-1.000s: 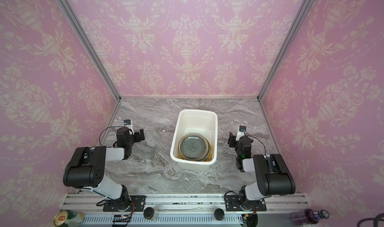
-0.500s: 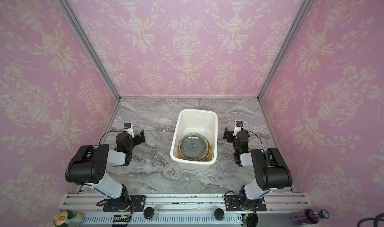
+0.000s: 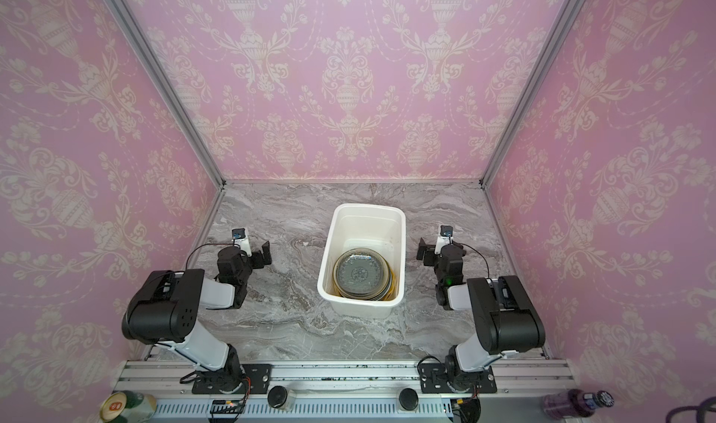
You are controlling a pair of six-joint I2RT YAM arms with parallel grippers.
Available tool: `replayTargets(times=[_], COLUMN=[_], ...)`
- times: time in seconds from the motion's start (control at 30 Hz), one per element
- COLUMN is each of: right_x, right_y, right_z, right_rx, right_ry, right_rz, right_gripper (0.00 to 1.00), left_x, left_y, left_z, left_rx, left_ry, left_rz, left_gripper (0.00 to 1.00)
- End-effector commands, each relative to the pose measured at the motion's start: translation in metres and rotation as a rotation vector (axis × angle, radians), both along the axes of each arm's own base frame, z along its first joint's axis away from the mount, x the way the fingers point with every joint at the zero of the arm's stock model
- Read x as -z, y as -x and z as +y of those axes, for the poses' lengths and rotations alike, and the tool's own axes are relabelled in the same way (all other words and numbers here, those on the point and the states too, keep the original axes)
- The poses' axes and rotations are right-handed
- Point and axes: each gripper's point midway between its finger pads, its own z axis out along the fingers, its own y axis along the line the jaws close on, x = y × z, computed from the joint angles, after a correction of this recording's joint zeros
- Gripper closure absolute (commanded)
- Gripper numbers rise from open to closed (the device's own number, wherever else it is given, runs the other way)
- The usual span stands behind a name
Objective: Place the plates into the plastic bin on the countertop
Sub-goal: Reset both arms
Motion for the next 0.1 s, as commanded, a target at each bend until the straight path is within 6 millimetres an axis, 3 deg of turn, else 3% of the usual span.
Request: replayTargets(times=[0.0, 0.07], right_x=[-0.0023, -0.0029], right_y=[-0.0016, -0.0011], right_z=[-0.0018, 0.0009], right_rx=[0.003, -0.009], right_ry=[0.013, 0.019], right_rz=[-0.002, -0.005], right_gripper=[0.00, 0.00], left_x=[-0.0059, -0.0059], left_y=[-0.0021, -0.0021], left_z=[0.0014, 0.0017], left_rx=[-0.002, -0.004], left_ry=[-0.032, -0.033], left_rz=[-0.020, -0.019], left_gripper=[0.01, 0.01])
